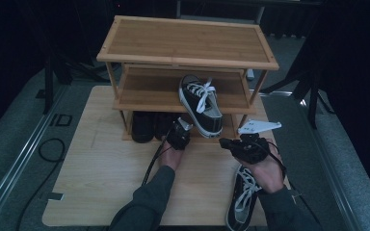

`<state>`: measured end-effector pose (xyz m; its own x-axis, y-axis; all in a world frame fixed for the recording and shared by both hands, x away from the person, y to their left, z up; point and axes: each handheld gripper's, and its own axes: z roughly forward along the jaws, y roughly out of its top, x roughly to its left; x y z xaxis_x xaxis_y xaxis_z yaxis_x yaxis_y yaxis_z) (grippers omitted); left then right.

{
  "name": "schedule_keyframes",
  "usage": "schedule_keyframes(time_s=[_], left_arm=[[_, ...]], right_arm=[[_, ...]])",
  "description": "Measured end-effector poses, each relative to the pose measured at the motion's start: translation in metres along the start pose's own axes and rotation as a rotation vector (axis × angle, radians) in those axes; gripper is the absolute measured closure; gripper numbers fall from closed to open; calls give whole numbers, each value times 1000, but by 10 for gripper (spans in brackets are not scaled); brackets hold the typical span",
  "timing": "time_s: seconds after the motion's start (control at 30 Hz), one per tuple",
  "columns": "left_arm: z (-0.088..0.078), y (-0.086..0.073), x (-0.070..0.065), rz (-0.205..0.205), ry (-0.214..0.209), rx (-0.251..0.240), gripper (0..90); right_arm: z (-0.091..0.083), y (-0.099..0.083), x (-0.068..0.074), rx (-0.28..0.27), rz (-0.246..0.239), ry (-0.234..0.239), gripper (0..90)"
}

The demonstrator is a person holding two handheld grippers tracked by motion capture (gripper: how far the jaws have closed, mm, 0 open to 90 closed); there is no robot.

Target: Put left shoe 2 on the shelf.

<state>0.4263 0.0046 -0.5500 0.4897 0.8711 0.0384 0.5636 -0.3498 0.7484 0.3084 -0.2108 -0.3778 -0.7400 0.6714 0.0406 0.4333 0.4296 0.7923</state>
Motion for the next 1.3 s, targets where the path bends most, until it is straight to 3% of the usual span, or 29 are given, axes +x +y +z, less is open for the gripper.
schedule_keyframes(time_s=[0.13,0.23,0.37,0.4,0.6,0.63,0.87,1.03,1.3], left_arm=[[4,2,2,2,37,9,888],[8,4,3,-17,37,24,888],[10,6,1,3,28,34,890],[10,5,0,15,43,29,893],[11,5,-1,16,37,24,898],[10,5,0,24,55,24,898],[10,3,1,16,51,13,899],[10,3,0,16,54,17,900],[10,4,-1,23,62,17,900]], right_arm=[[0,6,5,-8,-18,2,894],[1,7,6,-13,-24,-1,896],[5,9,4,-12,-19,-10,898],[6,9,2,-13,-9,-2,900],[5,11,4,-26,-9,-4,900],[5,12,5,-28,-9,-4,900],[10,20,7,-44,-16,37,900],[18,26,8,-26,-35,22,900],[24,29,1,-33,-20,55,900]])
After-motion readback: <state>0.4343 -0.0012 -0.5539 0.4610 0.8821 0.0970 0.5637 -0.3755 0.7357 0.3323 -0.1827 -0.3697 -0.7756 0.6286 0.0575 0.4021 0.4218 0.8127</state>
